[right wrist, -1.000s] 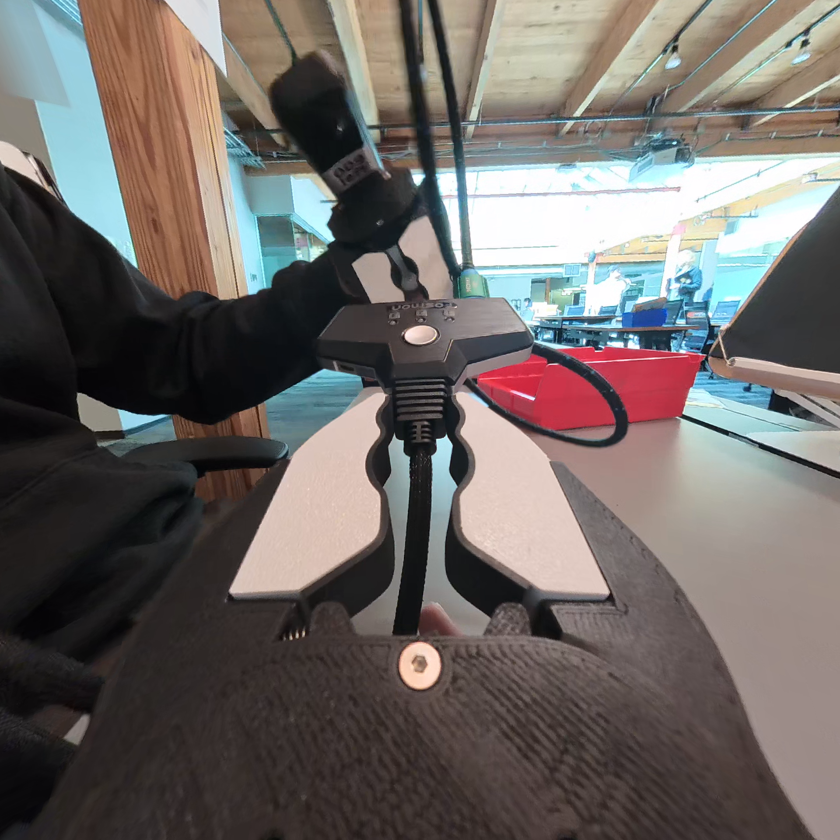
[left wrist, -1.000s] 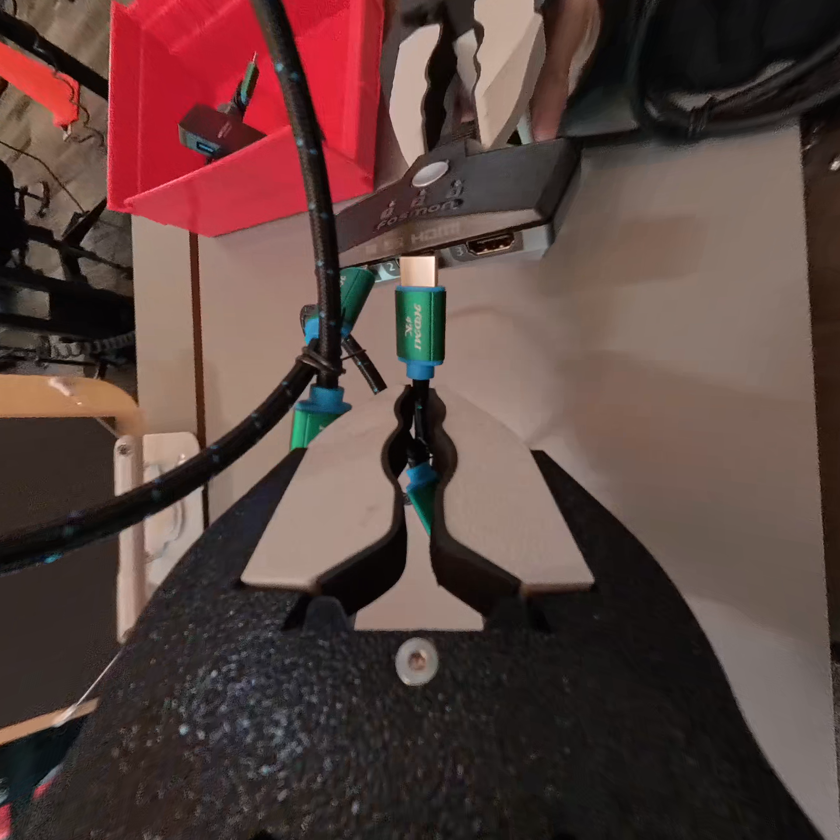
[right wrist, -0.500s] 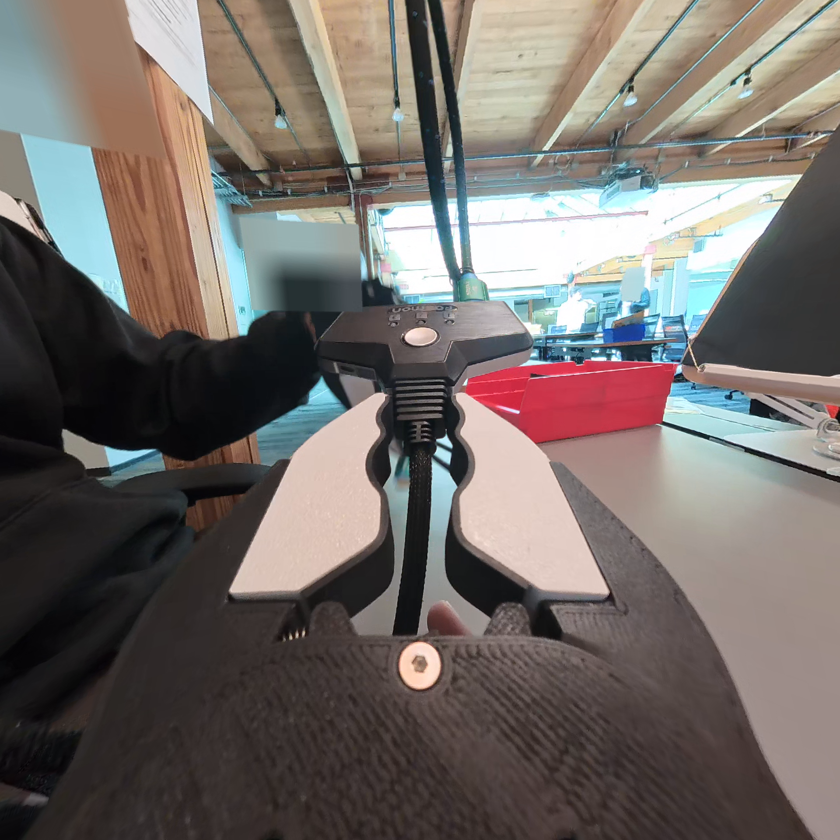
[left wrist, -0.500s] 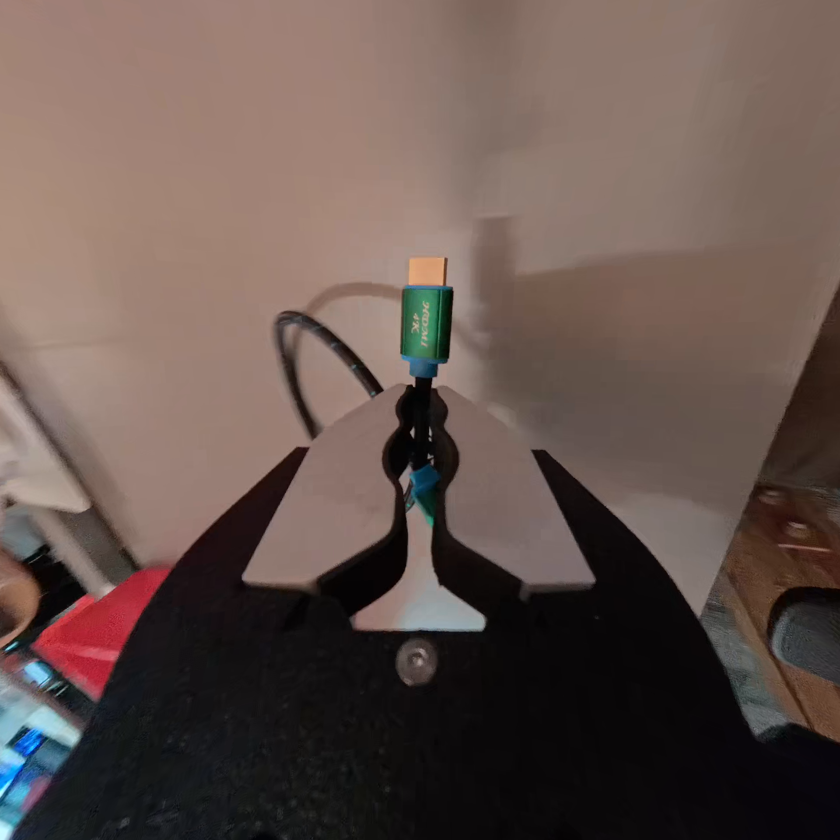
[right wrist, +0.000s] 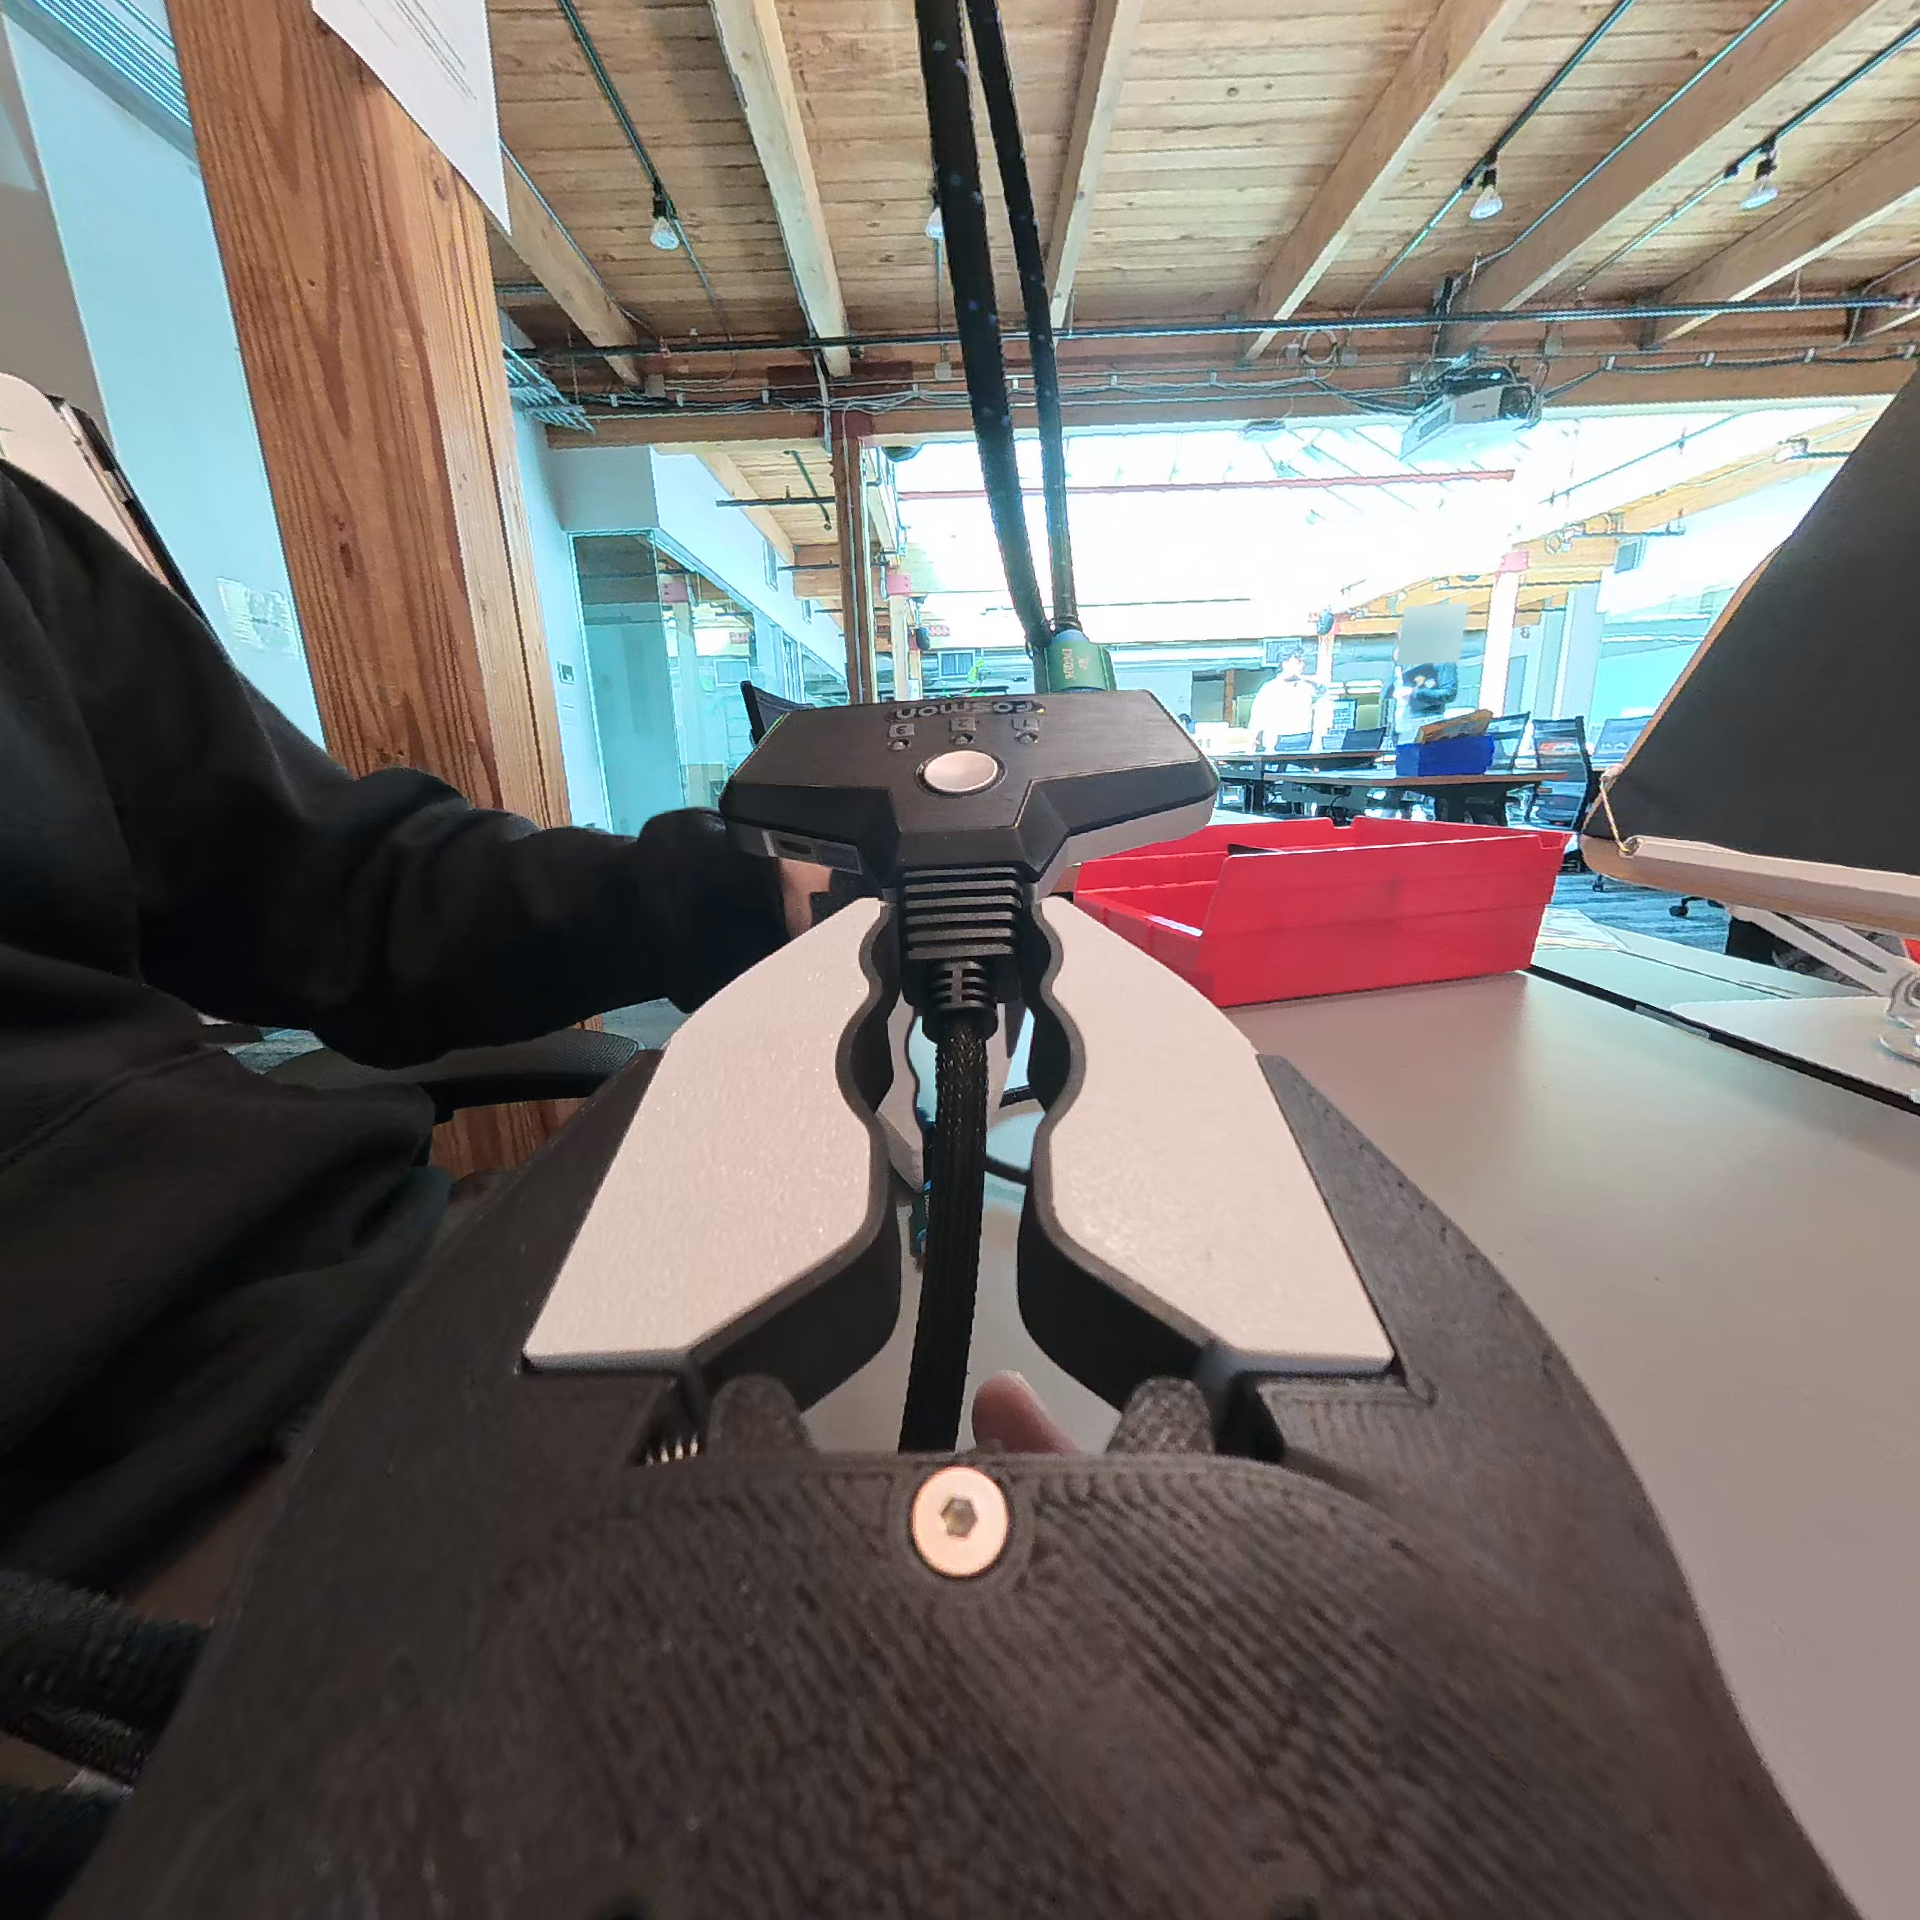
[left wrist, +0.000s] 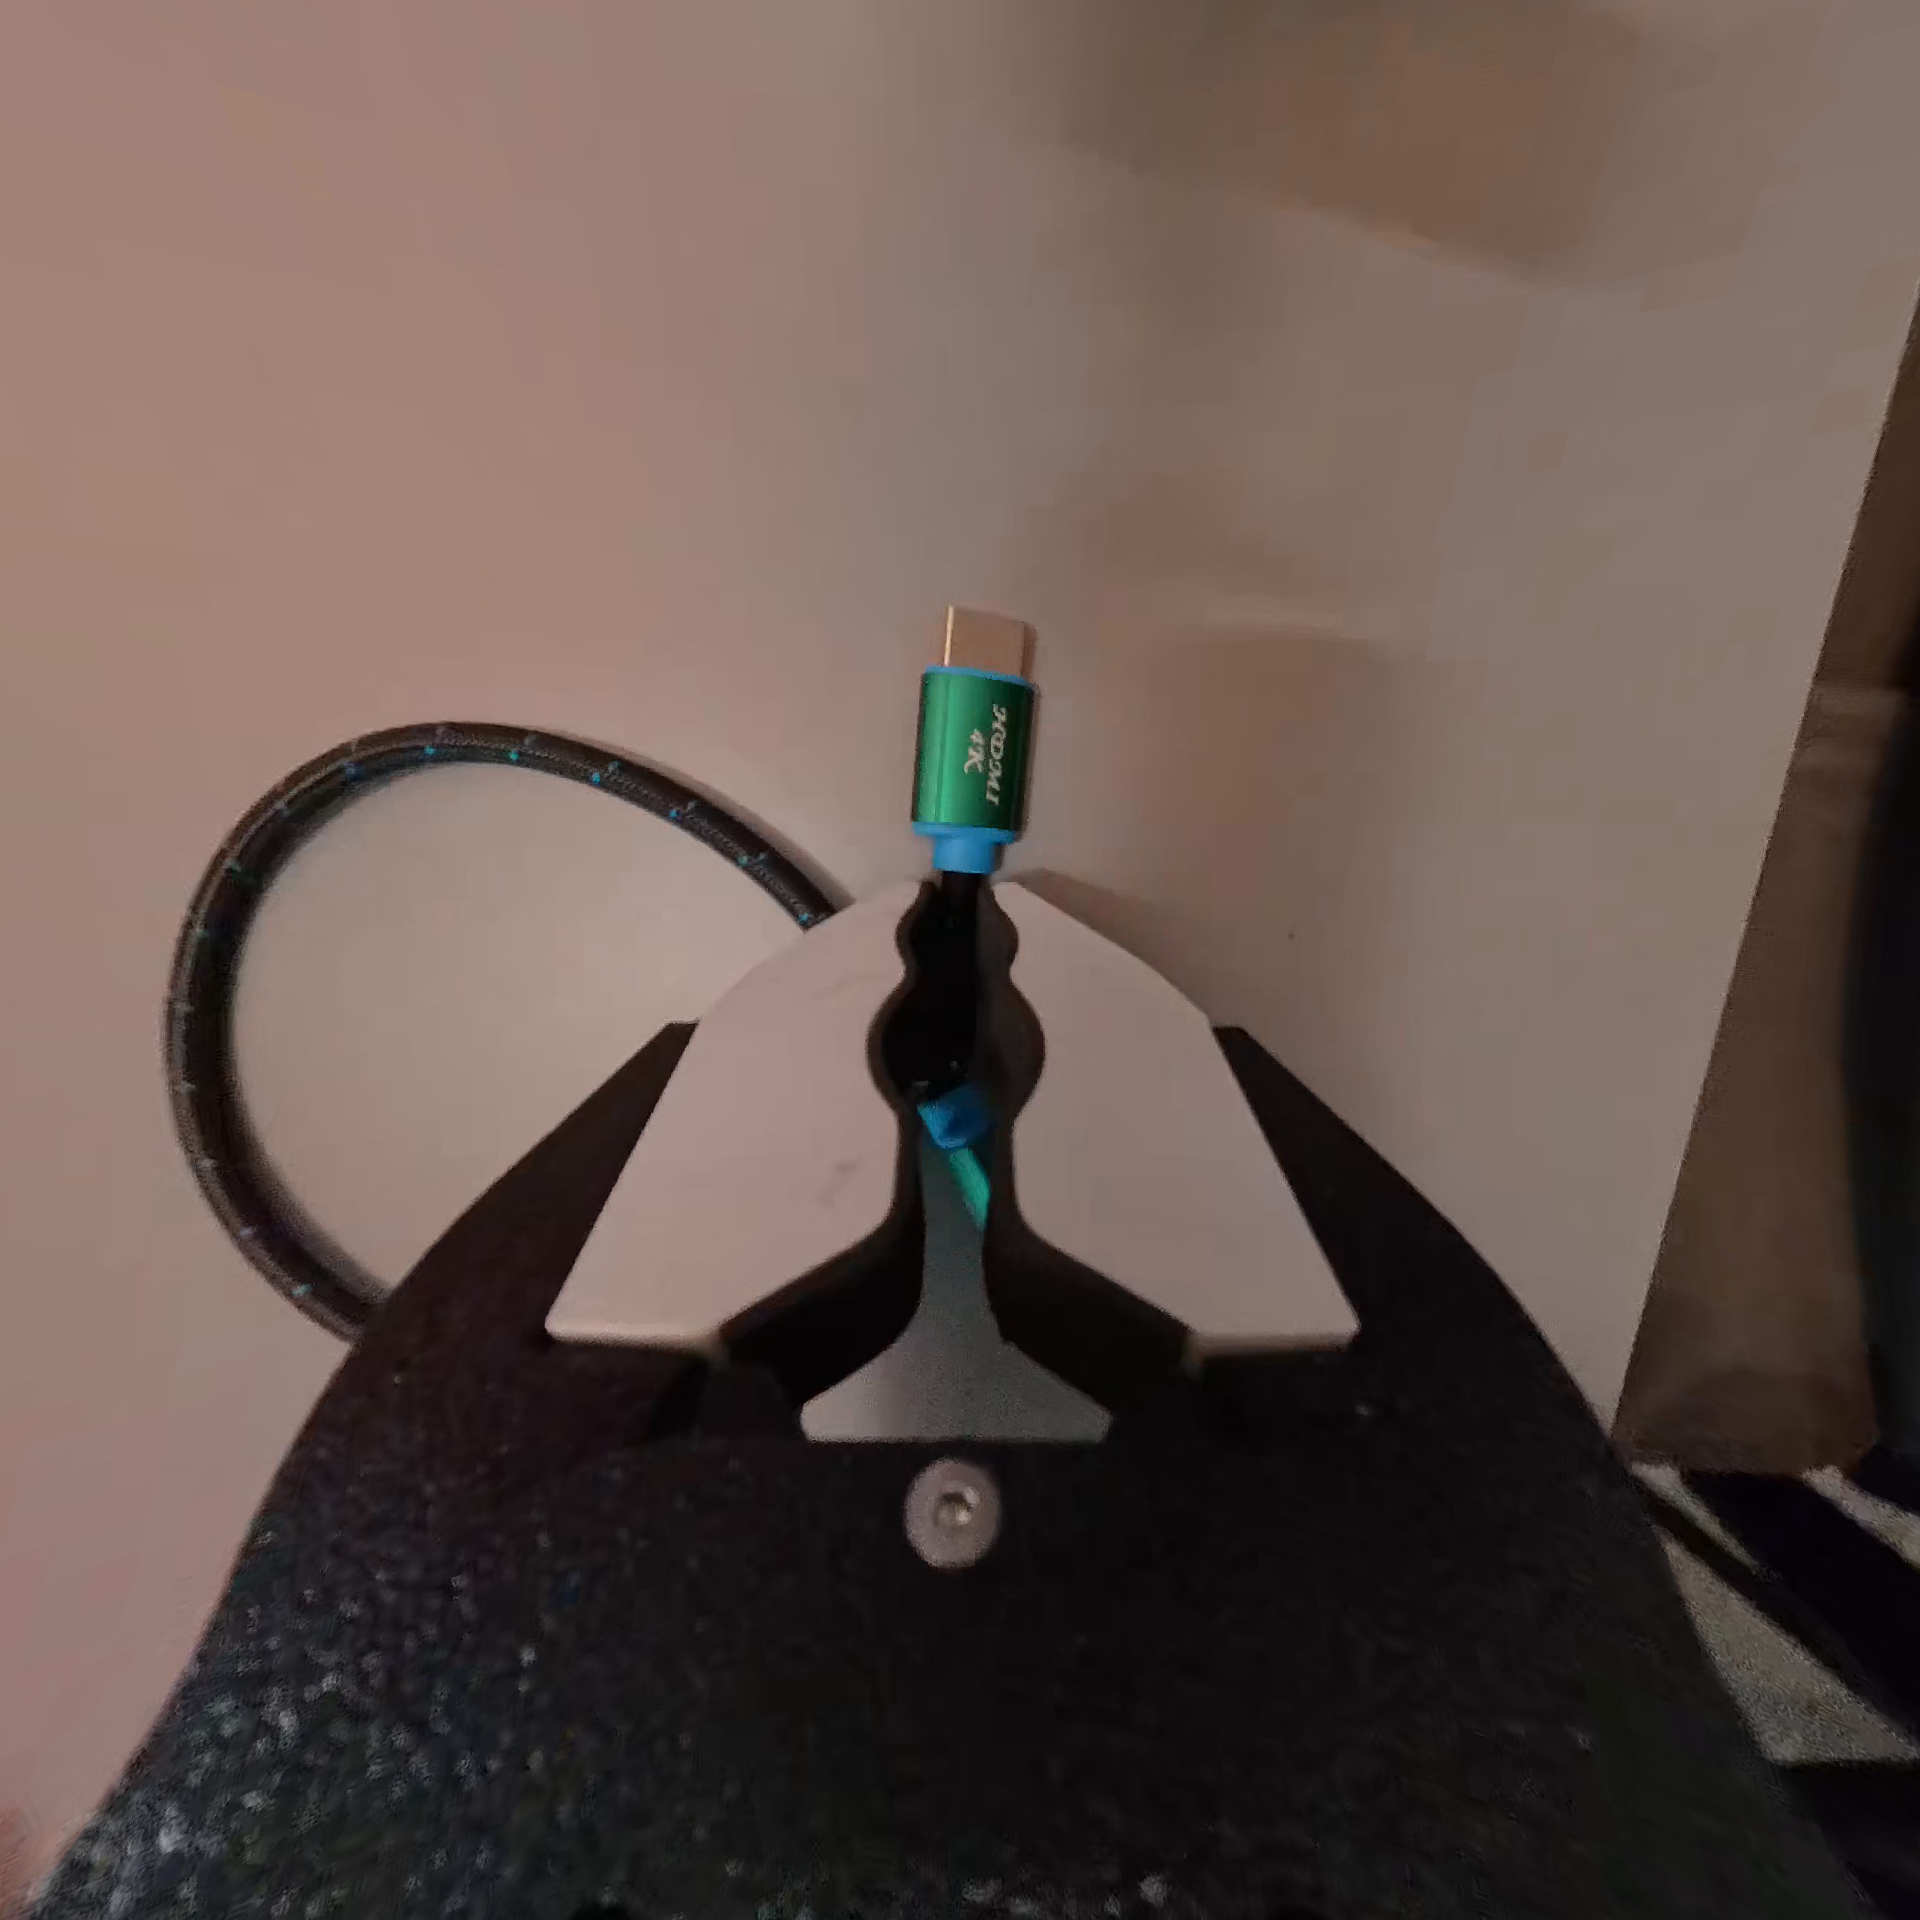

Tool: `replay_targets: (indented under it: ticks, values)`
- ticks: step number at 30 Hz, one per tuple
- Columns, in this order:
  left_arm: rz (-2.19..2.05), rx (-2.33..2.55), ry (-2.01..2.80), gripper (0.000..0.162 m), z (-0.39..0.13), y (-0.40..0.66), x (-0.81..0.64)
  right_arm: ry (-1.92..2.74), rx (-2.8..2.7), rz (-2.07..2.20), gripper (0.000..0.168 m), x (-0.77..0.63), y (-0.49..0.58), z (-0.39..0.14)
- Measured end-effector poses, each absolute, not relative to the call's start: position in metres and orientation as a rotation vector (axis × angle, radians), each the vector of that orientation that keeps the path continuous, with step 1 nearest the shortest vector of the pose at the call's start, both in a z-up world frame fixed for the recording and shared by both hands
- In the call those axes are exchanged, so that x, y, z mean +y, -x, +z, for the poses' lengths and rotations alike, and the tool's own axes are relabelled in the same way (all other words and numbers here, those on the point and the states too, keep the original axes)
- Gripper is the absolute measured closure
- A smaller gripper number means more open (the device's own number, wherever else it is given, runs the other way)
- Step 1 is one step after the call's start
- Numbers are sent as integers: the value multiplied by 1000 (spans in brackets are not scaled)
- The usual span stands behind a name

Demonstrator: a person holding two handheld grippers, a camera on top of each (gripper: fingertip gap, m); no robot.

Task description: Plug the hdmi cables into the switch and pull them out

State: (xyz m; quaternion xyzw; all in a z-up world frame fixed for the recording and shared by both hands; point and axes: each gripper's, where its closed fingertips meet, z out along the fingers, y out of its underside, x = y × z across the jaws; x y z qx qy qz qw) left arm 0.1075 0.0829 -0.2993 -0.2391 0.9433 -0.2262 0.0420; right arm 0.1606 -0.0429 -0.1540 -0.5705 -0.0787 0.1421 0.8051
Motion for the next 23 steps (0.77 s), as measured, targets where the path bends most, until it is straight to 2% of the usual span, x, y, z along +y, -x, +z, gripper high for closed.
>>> replay_targets:
  ticks: [1, 5, 13, 16, 23]
  values:
    - [-747, 2870, 761, 156, -300, -108, 82, 1222, -172, 306, 146, -43, -160, -154]
    - [-968, 2738, 871, 156, -298, -113, 78, 1227, -177, 306, 146, -42, -159, -154]
    - [-935, 2620, 877, 156, -296, -116, 77, 1252, -186, 300, 146, -40, -157, -157]
    - [-1030, 2536, 880, 157, -270, -113, 75, 1271, -196, 303, 146, -38, -156, -158]
    - [-739, 2459, 707, 157, -188, -106, 86, 1275, -202, 324, 146, -37, -155, -159]
